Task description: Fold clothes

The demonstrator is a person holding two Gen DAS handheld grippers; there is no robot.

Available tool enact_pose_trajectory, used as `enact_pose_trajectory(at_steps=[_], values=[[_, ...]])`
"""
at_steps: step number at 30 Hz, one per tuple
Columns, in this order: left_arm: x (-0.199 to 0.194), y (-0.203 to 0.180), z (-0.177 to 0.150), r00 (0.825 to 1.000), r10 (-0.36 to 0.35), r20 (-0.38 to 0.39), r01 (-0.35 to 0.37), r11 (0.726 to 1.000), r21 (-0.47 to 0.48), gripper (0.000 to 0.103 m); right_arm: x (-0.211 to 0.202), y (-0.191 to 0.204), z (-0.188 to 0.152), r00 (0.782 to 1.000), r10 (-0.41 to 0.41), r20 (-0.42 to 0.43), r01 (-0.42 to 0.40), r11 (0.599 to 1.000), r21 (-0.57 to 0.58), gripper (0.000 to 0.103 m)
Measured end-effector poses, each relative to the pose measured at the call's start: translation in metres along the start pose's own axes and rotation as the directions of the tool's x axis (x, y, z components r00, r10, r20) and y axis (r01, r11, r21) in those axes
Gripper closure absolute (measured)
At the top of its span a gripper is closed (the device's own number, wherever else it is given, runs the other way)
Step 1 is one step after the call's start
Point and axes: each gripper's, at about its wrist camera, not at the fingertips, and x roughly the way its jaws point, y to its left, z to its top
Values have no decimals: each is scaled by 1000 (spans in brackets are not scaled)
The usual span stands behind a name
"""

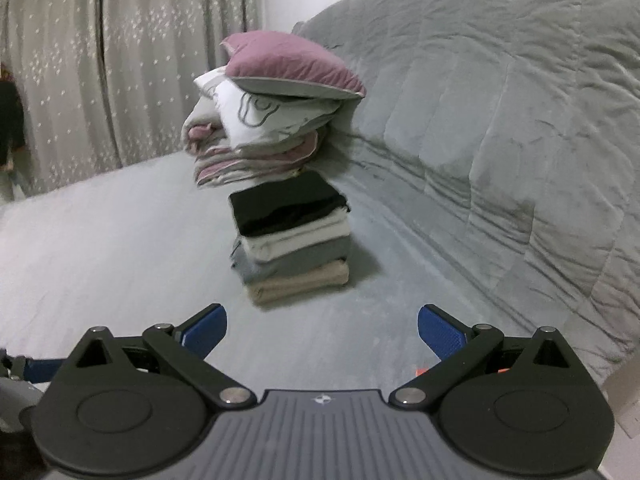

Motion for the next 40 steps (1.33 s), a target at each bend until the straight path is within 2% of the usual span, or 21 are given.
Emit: enact_pose_trajectory(at_steps=[7, 13, 29, 40], values=[[-26, 12, -16, 1000, 1, 15, -1, 1000, -16, 0, -35, 15, -9, 1000, 2, 24, -1, 1000, -26, 0], [-36, 18, -19, 1000, 2, 25, -2, 999, -35, 0, -43, 21, -10, 1000, 2, 31, -1, 999, -38, 0], [-37, 20, -21, 1000, 7, 26, -6, 999, -48, 0, -42, 19, -14, 1000, 0, 9, 0, 1000, -31, 0], [-29, 39, -22, 1000, 22, 19, -20, 996, -86, 0, -24, 35, -17, 1000, 21, -20, -22, 998, -54, 0]])
